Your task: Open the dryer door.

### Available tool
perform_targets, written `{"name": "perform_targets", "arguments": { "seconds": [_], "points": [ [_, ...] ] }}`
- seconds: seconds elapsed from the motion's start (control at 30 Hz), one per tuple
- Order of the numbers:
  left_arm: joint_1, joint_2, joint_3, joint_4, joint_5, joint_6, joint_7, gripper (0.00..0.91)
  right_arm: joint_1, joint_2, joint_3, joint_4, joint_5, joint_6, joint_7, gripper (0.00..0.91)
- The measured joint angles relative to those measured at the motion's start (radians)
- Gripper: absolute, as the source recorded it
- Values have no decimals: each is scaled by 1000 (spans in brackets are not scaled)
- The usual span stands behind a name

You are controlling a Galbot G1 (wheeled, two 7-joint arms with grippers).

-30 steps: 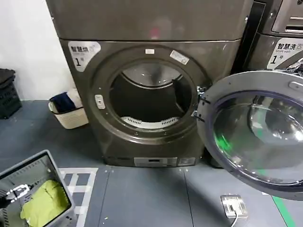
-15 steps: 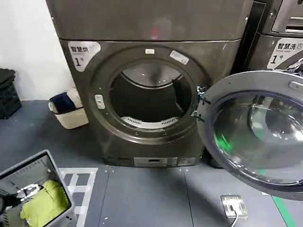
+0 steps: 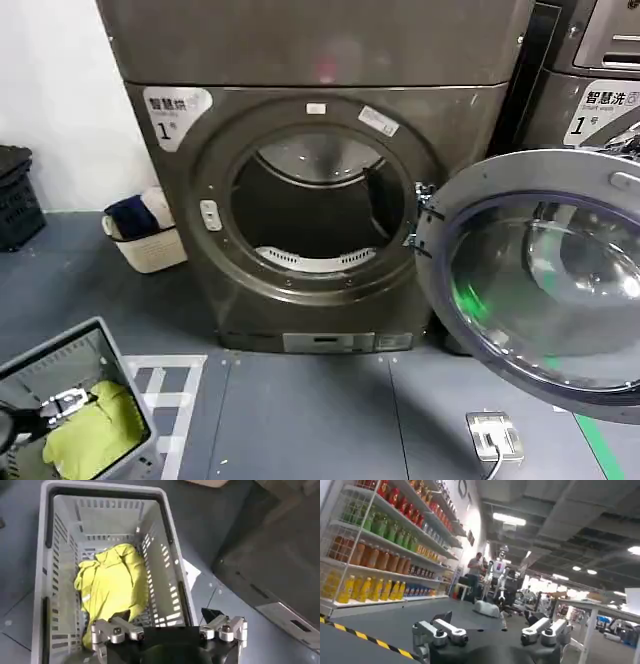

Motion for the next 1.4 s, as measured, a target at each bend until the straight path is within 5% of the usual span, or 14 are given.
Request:
{"name": "perform_targets", "arguments": {
  "seconds": [1.4],
  "points": [
    [5,-13,-28,28,-64,0,-61,907,-1,18,-14,24,3,16,1,907]
  ]
}}
